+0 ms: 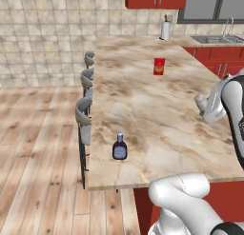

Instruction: Move the condiment bottle and shaker from the cabinet to the dining counter.

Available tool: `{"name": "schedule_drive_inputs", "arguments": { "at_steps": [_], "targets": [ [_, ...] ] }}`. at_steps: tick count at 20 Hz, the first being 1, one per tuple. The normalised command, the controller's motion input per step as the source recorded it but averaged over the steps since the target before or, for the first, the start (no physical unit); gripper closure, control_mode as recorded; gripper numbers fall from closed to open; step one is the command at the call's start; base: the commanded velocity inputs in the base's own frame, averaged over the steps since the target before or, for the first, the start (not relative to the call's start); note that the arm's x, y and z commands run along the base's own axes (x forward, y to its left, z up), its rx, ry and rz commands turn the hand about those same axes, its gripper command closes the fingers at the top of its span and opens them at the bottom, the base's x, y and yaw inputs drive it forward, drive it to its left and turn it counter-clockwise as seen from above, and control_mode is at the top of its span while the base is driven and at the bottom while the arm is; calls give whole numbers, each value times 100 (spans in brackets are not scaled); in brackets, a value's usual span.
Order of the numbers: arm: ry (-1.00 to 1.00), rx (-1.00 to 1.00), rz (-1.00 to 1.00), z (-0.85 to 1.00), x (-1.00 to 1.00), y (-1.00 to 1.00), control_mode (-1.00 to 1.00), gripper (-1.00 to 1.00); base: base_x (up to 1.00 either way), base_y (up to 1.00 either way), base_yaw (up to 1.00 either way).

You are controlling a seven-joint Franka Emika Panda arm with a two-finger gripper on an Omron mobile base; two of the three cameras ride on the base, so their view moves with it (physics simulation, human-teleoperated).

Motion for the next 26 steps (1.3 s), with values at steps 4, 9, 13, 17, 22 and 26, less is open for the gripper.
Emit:
{"name": "schedule_drive_inputs", "arguments": {
  "at_steps": [4, 9, 13, 17, 22, 26],
  "targets": [
    [0, 6, 12, -45, 29, 0, -100, 100, 0, 0, 0],
    [0, 22, 0, -27, 24, -3, -100, 100, 0, 0, 0],
    [0, 29, 0, -24, 17, -9, -100, 100, 0, 0, 0],
    [0, 23, 0, -33, 7, -8, -100, 100, 0, 0, 0],
    [0, 11, 0, -40, 0, -10, -100, 100, 0, 0, 0],
    [0, 3, 0, -40, 0, -6, -100, 100, 0, 0, 0]
  ]
}}
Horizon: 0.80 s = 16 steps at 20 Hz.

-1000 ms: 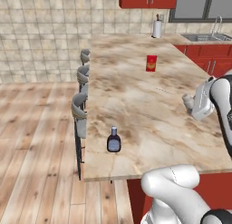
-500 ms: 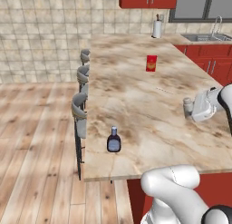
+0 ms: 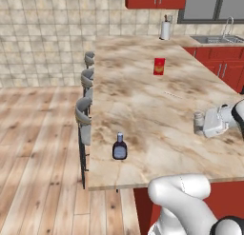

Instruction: Move the condiment bottle and shaker from the cabinet to the dining counter.

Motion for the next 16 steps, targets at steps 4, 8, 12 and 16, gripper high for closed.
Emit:
{"name": "schedule_drive_inputs", "arguments": {
  "at_steps": [4, 8, 12, 16],
  "targets": [
    [0, 0, 0, -34, 0, -3, -100, 100, 0, 0, 0],
    [0, 0, 0, -34, 0, -11, -100, 100, 0, 0, 0],
    [0, 1, 0, -36, 0, -22, -100, 100, 0, 0, 0],
    [0, 2, 0, -32, 0, -29, -100, 100, 0, 0, 0]
  ]
}}
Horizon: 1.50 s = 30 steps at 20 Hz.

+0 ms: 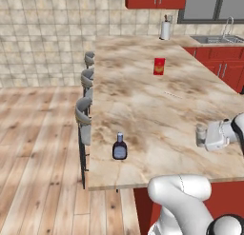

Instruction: Move the condiment bottle and shaker from the cabinet to the dining counter.

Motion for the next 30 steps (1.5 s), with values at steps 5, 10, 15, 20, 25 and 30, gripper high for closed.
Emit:
{"name": "schedule_drive_inputs", "arguments": {
  "at_steps": [5, 10, 15, 20, 25, 30],
  "targets": [
    [0, 2, 0, -25, 0, -29, -100, 100, 0, 0, 0],
    [4, 0, 0, -18, 0, -10, -100, 100, 0, 0, 0],
    [2, 0, 0, -27, 0, -1, -100, 100, 0, 0, 0],
    [0, 2, -1, -36, 4, 0, -100, 100, 0, 0, 0],
    [0, 8, -3, -32, 23, 0, -100, 100, 0, 0, 0],
    [0, 12, -1, -13, 31, -6, -100, 100, 0, 0, 0]
  ]
}}
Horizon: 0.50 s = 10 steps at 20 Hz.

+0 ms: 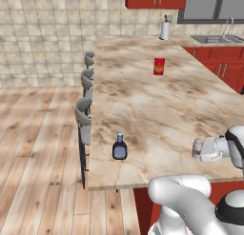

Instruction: Move the condiment bottle and shaker from the cabinet to the dining counter.

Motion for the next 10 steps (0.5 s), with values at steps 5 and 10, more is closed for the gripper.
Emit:
{"name": "schedule_drive_inputs", "arguments": {
  "at_steps": [5, 10],
  "targets": [
    [0, 10, 0, -2, 27, -23, -100, 100, 0, 0, 0],
    [0, 5, 0, -7, 20, -22, -100, 100, 0, 0, 0]
  ]
}}
